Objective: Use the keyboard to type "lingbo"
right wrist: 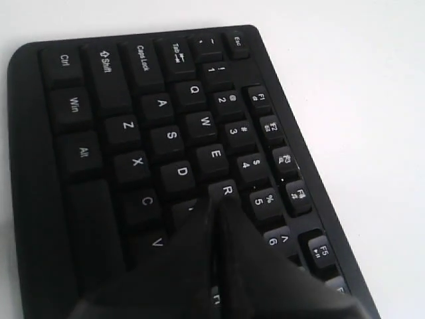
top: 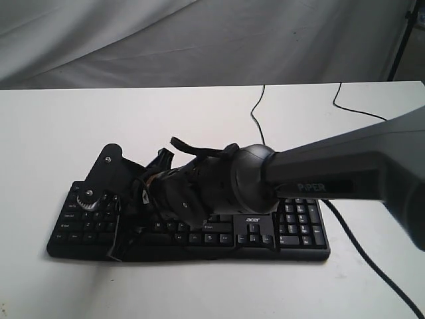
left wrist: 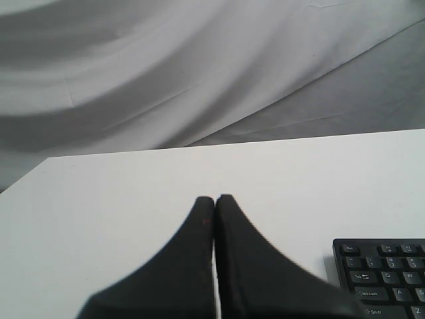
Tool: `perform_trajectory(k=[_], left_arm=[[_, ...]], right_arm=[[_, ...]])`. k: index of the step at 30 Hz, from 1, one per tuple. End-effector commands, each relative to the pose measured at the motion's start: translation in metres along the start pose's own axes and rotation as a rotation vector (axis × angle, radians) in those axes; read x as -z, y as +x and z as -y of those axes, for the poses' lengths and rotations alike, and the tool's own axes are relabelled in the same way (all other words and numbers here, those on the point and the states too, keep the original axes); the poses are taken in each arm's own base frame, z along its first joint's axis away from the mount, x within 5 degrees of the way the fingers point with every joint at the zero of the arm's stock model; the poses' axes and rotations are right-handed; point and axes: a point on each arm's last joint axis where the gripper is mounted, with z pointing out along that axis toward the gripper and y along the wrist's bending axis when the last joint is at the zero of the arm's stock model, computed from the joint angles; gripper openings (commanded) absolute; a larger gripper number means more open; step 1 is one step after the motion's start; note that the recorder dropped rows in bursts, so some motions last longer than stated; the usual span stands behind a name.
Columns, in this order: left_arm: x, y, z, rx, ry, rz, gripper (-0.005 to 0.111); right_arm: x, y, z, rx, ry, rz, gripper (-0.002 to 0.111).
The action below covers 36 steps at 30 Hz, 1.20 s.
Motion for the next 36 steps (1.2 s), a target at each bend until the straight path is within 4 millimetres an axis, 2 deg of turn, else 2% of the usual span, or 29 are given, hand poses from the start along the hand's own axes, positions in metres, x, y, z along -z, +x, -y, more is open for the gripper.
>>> perform_trajectory(k=[1,5,16,21,33,36], left_arm=[[-0.001,0.001,0.000,0.003,0.004,-0.003,0.001],[-0.001,0.001,0.000,0.003,0.004,-0.003,0.001],[-0.001,0.001,0.000,0.003,0.004,-0.003,0.001],[-0.001,0.001,0.000,0.003,0.004,-0.003,0.001],[-0.001,0.001,0.000,0.003,0.004,-0.003,0.001],[-0.001,0.001,0.000,0.003,0.004,-0.003,0.001]], right_arm=[[-0.001,-0.003,0.000,0.002,0.007,0.017,0.000],[-0.006,0.003,-0.002,0.002,0.001,0.002,0.000],[-0.006,0.003,-0.001,0.001,0.003,0.004,0.000],[-0.014,0.013,0.000,-0.008,-0.004,-0.030,0.000],[-0.013,0.013,0.000,-0.008,-0.005,-0.033,0.000],[-0.006,0.006,0.003,-0.007,0.003,-0.013,0.000]])
